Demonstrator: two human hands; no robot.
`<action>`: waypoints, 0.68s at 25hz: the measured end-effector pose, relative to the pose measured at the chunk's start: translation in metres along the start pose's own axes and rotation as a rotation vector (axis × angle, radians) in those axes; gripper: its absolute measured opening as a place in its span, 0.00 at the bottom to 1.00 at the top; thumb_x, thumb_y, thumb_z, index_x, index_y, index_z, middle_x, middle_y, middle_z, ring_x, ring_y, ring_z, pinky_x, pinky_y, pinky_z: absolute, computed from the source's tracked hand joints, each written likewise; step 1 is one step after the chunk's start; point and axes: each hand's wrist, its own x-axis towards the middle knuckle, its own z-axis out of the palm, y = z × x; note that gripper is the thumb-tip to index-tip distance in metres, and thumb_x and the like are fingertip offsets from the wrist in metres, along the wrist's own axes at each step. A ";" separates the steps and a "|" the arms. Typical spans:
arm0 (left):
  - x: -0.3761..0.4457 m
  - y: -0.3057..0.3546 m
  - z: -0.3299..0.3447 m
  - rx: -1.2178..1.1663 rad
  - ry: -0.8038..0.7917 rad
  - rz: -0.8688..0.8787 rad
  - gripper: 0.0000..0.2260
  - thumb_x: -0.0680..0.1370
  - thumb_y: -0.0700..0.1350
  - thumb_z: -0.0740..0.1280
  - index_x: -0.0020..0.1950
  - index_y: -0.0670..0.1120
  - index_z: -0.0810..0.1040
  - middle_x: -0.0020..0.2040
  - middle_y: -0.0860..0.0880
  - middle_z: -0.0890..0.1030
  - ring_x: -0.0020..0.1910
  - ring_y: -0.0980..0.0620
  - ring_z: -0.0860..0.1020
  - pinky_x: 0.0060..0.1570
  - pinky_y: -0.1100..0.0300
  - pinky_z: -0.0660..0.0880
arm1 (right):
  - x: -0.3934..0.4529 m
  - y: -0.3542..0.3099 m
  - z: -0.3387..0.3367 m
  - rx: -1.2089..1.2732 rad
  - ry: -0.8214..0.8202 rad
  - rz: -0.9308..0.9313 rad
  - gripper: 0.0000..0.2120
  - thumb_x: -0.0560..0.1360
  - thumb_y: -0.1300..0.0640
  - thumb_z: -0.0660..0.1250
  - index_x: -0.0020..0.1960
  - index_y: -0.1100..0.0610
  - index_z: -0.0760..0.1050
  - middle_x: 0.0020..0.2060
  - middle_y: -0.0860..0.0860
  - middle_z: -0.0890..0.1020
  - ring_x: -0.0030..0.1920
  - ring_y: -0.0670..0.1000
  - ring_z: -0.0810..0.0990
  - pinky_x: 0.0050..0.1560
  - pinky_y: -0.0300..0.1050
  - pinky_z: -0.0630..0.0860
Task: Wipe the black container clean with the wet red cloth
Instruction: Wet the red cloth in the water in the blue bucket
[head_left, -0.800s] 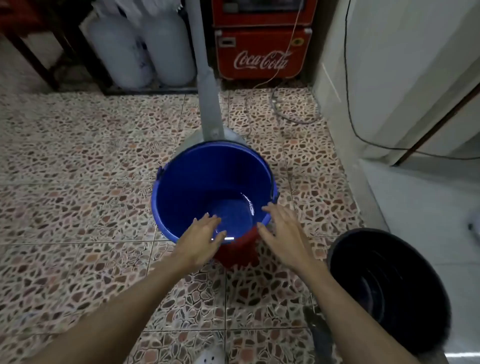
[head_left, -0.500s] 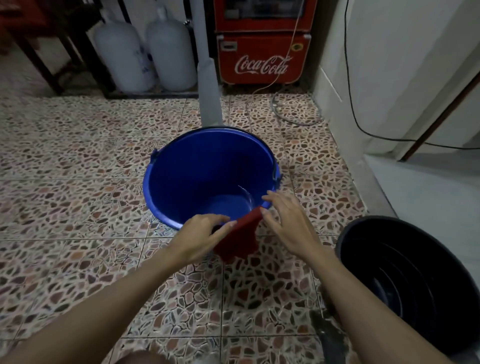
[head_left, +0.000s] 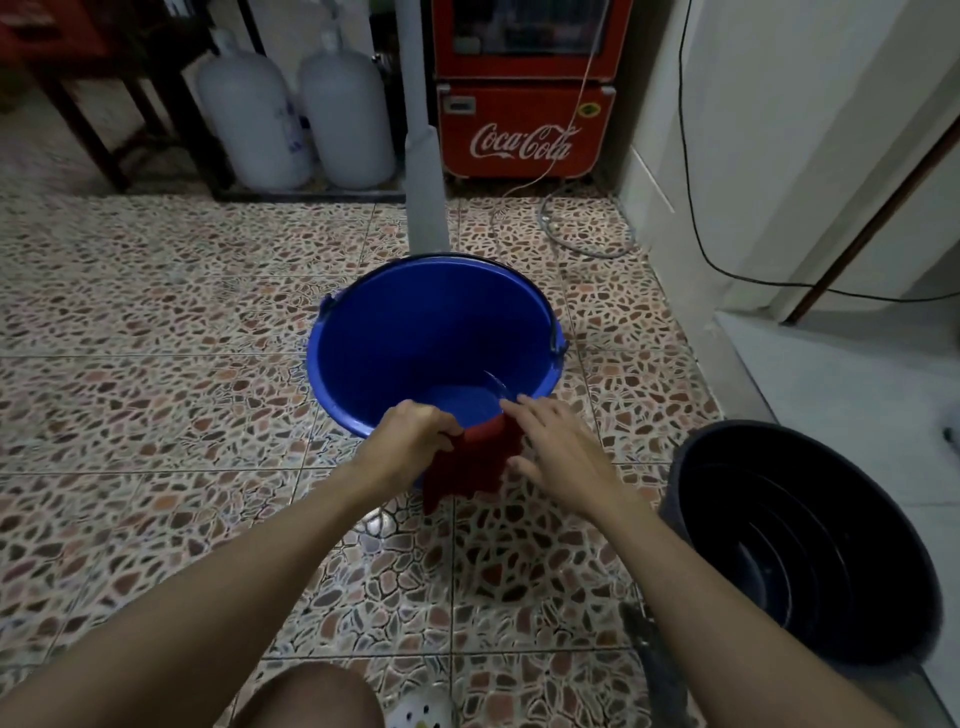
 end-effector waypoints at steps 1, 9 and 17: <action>0.000 -0.002 -0.005 0.026 -0.010 0.028 0.10 0.72 0.32 0.70 0.48 0.44 0.85 0.43 0.46 0.86 0.44 0.49 0.83 0.44 0.58 0.76 | 0.005 -0.004 0.000 -0.037 -0.020 0.007 0.33 0.76 0.48 0.66 0.76 0.47 0.56 0.75 0.51 0.61 0.74 0.55 0.57 0.72 0.55 0.59; -0.005 0.019 -0.074 0.132 -0.049 0.194 0.12 0.74 0.39 0.71 0.57 0.43 0.82 0.51 0.44 0.83 0.52 0.45 0.79 0.50 0.53 0.73 | -0.004 -0.030 -0.044 -0.123 0.141 -0.098 0.07 0.77 0.54 0.64 0.53 0.53 0.75 0.53 0.49 0.80 0.54 0.55 0.74 0.52 0.54 0.73; -0.024 0.097 -0.102 -0.013 -0.176 0.203 0.03 0.77 0.43 0.68 0.49 0.47 0.80 0.43 0.48 0.82 0.42 0.51 0.79 0.42 0.55 0.75 | -0.107 -0.034 -0.142 0.060 0.017 0.102 0.07 0.71 0.56 0.66 0.39 0.55 0.68 0.36 0.52 0.77 0.38 0.55 0.75 0.38 0.53 0.72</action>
